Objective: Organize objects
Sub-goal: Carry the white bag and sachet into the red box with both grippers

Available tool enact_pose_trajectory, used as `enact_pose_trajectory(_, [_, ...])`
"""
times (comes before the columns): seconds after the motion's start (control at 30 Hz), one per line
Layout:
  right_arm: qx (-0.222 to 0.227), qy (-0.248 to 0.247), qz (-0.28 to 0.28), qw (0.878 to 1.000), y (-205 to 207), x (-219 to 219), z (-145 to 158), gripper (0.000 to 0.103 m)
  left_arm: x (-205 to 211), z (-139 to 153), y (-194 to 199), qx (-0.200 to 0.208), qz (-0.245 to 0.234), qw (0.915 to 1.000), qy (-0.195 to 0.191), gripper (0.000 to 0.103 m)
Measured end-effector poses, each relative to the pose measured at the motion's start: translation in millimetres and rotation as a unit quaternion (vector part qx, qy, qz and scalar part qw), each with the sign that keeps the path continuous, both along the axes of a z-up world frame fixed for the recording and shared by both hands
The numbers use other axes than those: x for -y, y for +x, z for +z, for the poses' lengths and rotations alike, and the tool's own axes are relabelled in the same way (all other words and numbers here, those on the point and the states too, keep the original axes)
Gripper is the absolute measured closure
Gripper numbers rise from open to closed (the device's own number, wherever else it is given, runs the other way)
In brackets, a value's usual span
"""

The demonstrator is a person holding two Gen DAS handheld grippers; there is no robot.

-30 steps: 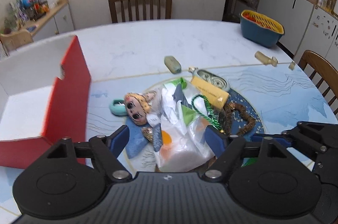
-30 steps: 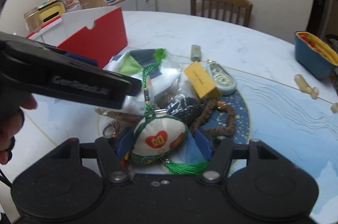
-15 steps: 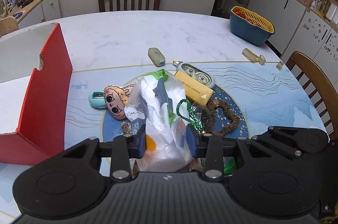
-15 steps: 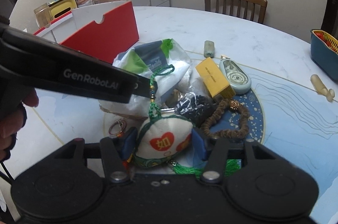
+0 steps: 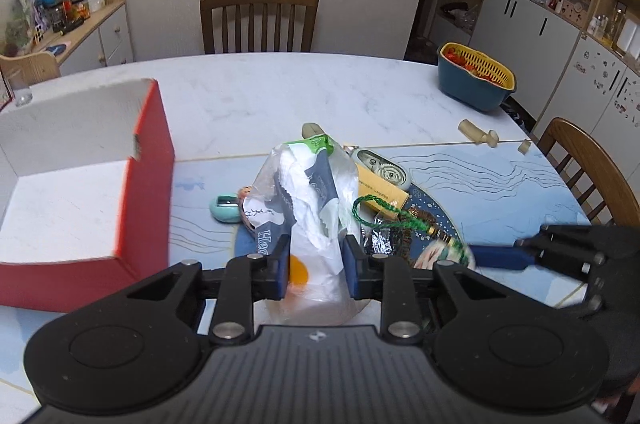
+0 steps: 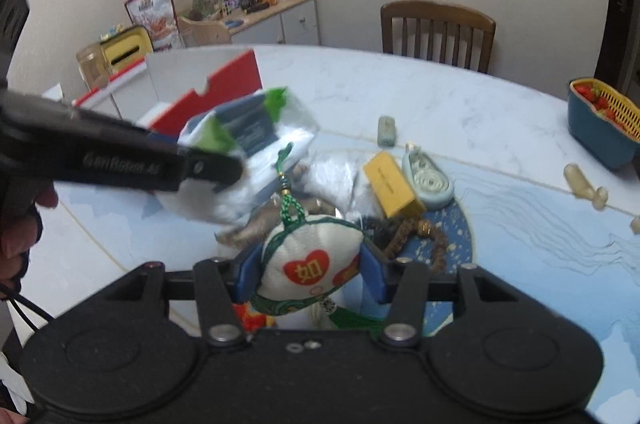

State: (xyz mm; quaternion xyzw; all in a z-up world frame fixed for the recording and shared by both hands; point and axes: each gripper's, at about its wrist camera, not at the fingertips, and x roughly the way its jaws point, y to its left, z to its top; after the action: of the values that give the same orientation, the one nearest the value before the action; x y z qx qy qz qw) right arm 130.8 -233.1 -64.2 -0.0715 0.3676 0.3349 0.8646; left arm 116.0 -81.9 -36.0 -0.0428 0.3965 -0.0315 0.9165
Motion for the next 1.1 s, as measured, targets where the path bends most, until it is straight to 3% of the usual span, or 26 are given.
enact_pose_trajectory(0.33, [0.027, 0.021, -0.010, 0.999, 3.1, -21.2, 54.4, 0.052, -52.4, 41.2, -14.2, 0.020, -0.016, 0.9997, 0.006, 0.077])
enact_pose_trajectory(0.7, [0.059, 0.041, 0.010, 0.997, 20.8, -106.8, 89.7, 0.051, -153.4, 73.4, -10.9, 0.038, 0.024, 0.9987, 0.024, 0.077])
enact_pose_trajectory(0.93, [0.084, 0.047, 0.034, 0.995, 33.1, -172.7, 105.5, 0.051, -210.8, 75.2, -7.3, 0.040, 0.044, 0.9972, 0.045, 0.077])
enact_pose_trajectory(1.1, [0.076, 0.037, 0.048, 0.995, 45.4, -216.1, 99.4, 0.051, -241.5, 60.4, -0.5, 0.023, 0.058, 0.9964, 0.058, 0.077])
